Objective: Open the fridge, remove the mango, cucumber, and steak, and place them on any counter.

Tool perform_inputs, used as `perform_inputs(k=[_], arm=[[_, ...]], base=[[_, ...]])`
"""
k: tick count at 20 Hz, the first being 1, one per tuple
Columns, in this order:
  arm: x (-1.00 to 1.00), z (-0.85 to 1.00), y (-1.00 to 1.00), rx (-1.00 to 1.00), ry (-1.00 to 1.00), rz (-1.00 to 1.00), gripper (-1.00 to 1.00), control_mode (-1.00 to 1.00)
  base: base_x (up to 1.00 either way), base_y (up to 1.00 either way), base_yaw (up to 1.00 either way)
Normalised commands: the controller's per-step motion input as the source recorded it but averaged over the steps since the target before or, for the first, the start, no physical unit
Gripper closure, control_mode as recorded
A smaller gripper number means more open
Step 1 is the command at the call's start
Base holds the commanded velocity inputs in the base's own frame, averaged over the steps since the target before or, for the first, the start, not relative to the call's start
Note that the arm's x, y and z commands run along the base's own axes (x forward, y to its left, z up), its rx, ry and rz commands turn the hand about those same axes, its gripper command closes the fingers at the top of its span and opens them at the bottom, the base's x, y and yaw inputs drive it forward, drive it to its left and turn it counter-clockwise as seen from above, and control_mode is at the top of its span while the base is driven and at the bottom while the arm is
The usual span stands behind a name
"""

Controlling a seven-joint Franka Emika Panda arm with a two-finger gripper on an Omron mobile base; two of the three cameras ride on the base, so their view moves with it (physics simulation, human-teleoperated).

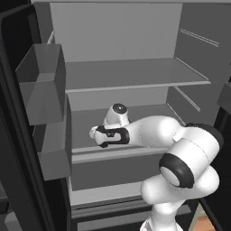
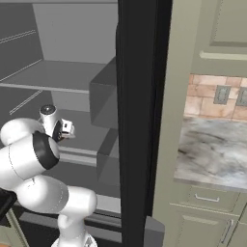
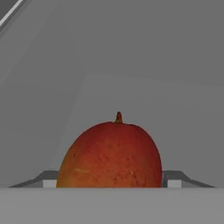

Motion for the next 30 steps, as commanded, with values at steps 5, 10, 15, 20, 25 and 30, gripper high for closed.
perform_inputs(k=[5, 10, 15, 20, 25, 30], arm=[[0.00, 0.00, 0.00, 0.00, 0.00, 0.00, 1.00, -1.00], [-0.19, 0.00, 0.00, 0.00, 0.00, 0.00, 1.00, -1.00], [-0.65, 0.04, -0.08, 0.00, -0.09, 0.00, 1.00, -1.00], [-0.99, 0.49, -0.15, 0.00, -0.17, 0.00, 1.00, -1.00], [-0.77, 0.76, -0.15, 0.00, -0.04, 0.00, 1.00, -1.00], [-0.57, 0.99, -0.30, 0.00, 0.00, -0.02, 1.00, -1.00]], base=[[0.00, 0.00, 0.00], [0.00, 0.00, 0.00], [0.00, 0.00, 0.00], [0.00, 0.00, 0.00], [0.00, 0.00, 0.00], [0.00, 0.00, 0.00]])
